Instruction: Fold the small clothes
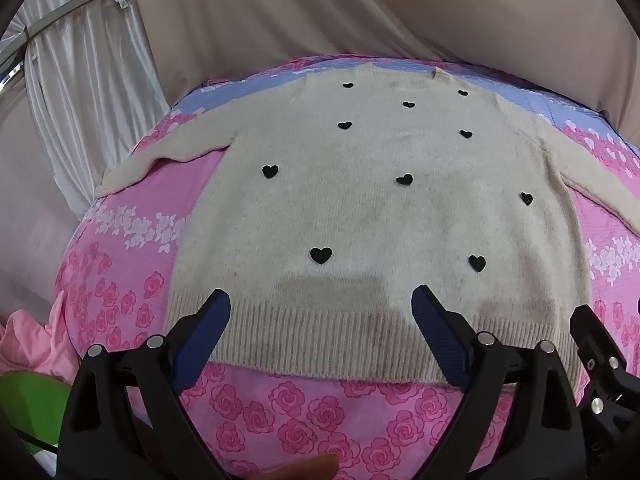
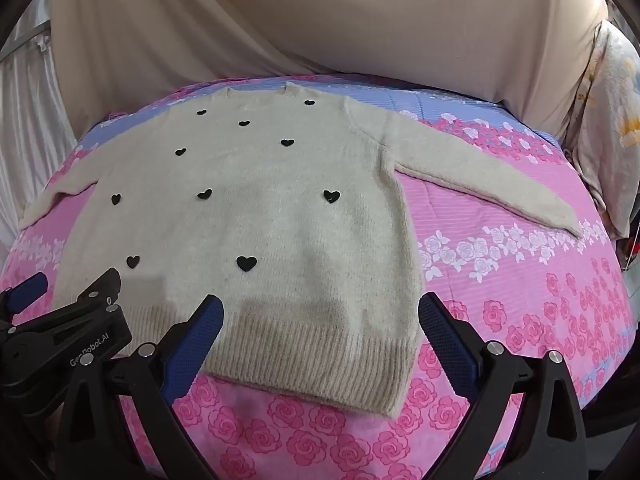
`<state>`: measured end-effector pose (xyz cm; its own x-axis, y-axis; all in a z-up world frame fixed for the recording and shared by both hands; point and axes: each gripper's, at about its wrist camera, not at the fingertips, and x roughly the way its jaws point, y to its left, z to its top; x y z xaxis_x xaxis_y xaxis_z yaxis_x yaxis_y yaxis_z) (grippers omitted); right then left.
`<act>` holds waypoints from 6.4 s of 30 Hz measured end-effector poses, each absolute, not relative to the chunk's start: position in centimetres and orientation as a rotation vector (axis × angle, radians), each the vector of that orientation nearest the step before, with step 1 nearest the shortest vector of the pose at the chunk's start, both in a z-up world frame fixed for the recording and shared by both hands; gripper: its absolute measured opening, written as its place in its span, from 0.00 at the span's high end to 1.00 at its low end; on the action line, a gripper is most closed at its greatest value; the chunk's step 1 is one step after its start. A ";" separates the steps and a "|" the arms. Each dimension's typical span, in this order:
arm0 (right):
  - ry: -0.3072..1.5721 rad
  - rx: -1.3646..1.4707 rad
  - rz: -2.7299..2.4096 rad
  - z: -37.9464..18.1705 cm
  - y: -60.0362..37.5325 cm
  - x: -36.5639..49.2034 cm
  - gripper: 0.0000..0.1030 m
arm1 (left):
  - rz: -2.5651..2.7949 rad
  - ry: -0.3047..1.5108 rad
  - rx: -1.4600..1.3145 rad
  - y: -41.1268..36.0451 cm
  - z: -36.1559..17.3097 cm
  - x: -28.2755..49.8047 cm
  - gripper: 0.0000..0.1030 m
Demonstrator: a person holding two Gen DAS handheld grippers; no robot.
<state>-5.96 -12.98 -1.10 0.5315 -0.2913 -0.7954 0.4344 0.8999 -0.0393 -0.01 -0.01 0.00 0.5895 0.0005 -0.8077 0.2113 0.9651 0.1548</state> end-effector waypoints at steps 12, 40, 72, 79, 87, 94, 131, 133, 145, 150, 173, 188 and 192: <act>0.911 0.172 -0.440 -1.2 -12.8 -6.1 0.06 | -0.134 0.935 0.242 -0.1 -0.3 -0.7 0.13; 0.901 0.173 -0.442 -0.5 -13.2 -6.5 0.06 | -0.188 0.943 0.234 -0.6 -0.2 -1.1 0.13; 0.897 0.180 -0.447 -0.6 -13.2 -6.8 0.06 | -0.188 0.935 0.234 -0.9 -0.1 -1.2 0.13; 0.898 0.182 -0.447 -0.7 -13.2 -6.9 0.06 | -0.187 0.935 0.235 -0.9 -0.2 -1.2 0.13; 0.897 0.181 -0.447 -0.7 -13.2 -6.8 0.06 | -0.188 0.935 0.236 -0.8 -0.2 -1.2 0.13; 0.901 0.186 -0.446 -1.0 -13.2 -6.8 0.06 | -0.187 0.936 0.237 -0.8 -0.2 -1.2 0.13; 0.634 0.983 -0.651 -11.2 -61.2 -13.2 0.86 | -0.068 0.981 0.043 -11.4 0.7 3.6 0.11; 0.613 0.986 -0.636 -10.5 -61.2 -12.2 0.89 | -0.060 0.980 0.041 -11.5 0.7 3.8 0.11; 0.471 0.634 -0.070 7.3 -41.0 10.4 0.89 | -0.020 0.972 -0.054 -3.7 0.8 6.3 0.10; 0.609 0.533 0.210 4.7 -24.8 21.9 0.80 | 0.011 0.975 -0.090 2.3 0.8 8.3 0.08; 0.922 0.443 -0.362 -8.6 -33.4 9.3 0.74 | -0.102 1.105 -0.199 -2.3 -8.3 29.3 0.66; 0.833 0.391 -0.383 -2.5 -31.6 5.9 0.68 | -0.019 0.980 -0.430 9.1 -4.7 27.0 0.39; 0.853 0.316 -0.286 -1.1 -26.4 4.4 0.60 | 0.229 0.944 -0.557 21.9 -4.6 27.9 0.31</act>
<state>4.43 -26.38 -1.11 0.6254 -0.1197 -0.7711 0.3690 0.9161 0.1571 27.86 21.91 -4.63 0.5756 -0.0523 -0.8161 -0.4210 0.8366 -0.3505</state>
